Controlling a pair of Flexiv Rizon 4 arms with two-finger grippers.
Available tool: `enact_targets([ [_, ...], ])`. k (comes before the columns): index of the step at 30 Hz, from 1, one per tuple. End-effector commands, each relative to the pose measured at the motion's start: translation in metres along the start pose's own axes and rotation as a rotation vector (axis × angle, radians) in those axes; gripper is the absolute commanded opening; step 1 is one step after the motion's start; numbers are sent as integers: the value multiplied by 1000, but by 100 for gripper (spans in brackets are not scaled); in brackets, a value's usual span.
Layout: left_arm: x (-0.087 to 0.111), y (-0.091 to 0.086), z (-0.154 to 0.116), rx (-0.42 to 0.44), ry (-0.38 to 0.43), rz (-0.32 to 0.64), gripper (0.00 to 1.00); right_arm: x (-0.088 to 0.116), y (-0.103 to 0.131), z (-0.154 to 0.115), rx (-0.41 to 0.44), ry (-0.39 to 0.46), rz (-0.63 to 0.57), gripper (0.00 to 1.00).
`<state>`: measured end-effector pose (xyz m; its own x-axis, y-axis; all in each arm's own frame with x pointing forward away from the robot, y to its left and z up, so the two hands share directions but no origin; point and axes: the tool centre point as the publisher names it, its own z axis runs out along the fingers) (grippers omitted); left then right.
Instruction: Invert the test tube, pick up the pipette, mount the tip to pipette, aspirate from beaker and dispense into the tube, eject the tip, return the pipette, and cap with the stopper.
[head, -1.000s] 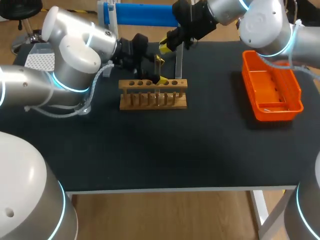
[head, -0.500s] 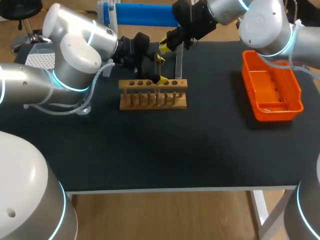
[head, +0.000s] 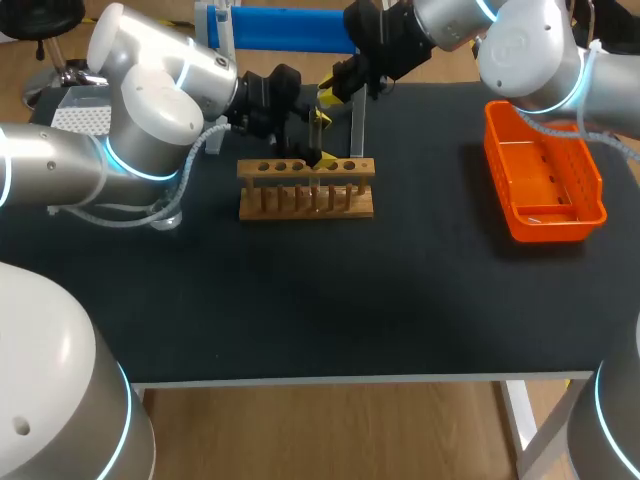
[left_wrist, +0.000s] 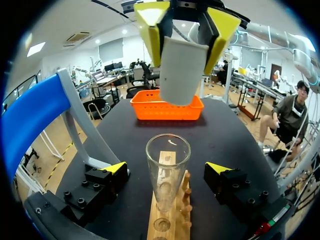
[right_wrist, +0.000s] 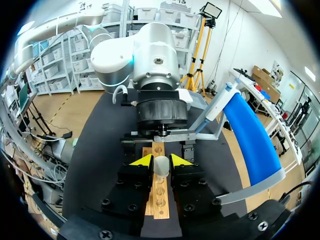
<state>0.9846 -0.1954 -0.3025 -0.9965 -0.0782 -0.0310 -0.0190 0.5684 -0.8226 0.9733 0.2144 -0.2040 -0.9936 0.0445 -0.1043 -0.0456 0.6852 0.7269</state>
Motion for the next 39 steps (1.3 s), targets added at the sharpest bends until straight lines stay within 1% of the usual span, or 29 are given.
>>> enact_targets([
  [1, -1, 0, 0, -2, 2, -1, 100, -2, 1, 2, 8, 7, 2, 0],
  [17, -1, 0, 0, -2, 2, -1, 100, -1, 2, 11, 9, 18, 11, 0],
  [39, -1, 0, 0, -2, 2, -1, 100, 4, -10, 20, 16, 30, 30, 0],
])
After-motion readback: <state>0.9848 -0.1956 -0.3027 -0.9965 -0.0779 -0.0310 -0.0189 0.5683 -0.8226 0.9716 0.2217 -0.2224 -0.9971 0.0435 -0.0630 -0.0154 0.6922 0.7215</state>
